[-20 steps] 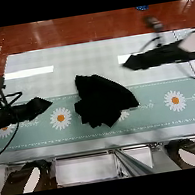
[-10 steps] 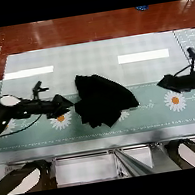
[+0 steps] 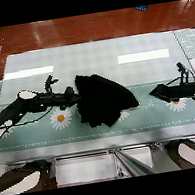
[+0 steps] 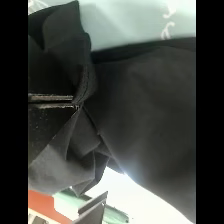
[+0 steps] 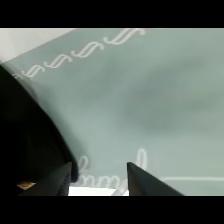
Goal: Fold the shirts.
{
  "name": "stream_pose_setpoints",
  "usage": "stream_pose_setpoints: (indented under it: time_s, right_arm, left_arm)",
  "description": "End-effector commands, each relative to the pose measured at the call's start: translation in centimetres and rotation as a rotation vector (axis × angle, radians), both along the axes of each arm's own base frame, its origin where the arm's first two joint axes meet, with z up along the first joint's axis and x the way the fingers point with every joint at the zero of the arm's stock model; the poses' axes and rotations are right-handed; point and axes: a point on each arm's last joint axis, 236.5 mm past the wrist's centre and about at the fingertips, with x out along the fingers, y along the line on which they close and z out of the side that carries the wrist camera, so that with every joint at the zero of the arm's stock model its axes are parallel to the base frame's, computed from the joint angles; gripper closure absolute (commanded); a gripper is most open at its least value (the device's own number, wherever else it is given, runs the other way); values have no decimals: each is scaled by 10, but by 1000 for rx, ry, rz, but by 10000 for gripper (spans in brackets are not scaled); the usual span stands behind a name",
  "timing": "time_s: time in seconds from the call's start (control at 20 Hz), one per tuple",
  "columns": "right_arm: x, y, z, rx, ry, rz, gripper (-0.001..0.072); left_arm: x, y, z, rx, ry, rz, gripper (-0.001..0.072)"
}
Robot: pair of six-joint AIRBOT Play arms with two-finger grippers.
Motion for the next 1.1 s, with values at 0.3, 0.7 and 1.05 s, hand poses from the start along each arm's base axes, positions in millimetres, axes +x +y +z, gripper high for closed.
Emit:
stream_pose_setpoints:
  time_s: [0.3, 0.7, 1.05]
  right_arm:
    - [8, 94, -38, 191, 123, 209, 306]
    - [31, 159, 4, 216, 39, 432, 682]
    - [135, 96, 245, -9, -498, 347, 683]
  left_arm:
    - [-13, -11, 5, -23, -38, -101, 690]
    - [-20, -11, 21, -62, -70, -163, 690]
    - [68, 116, 244, -43, -619, 183, 691]
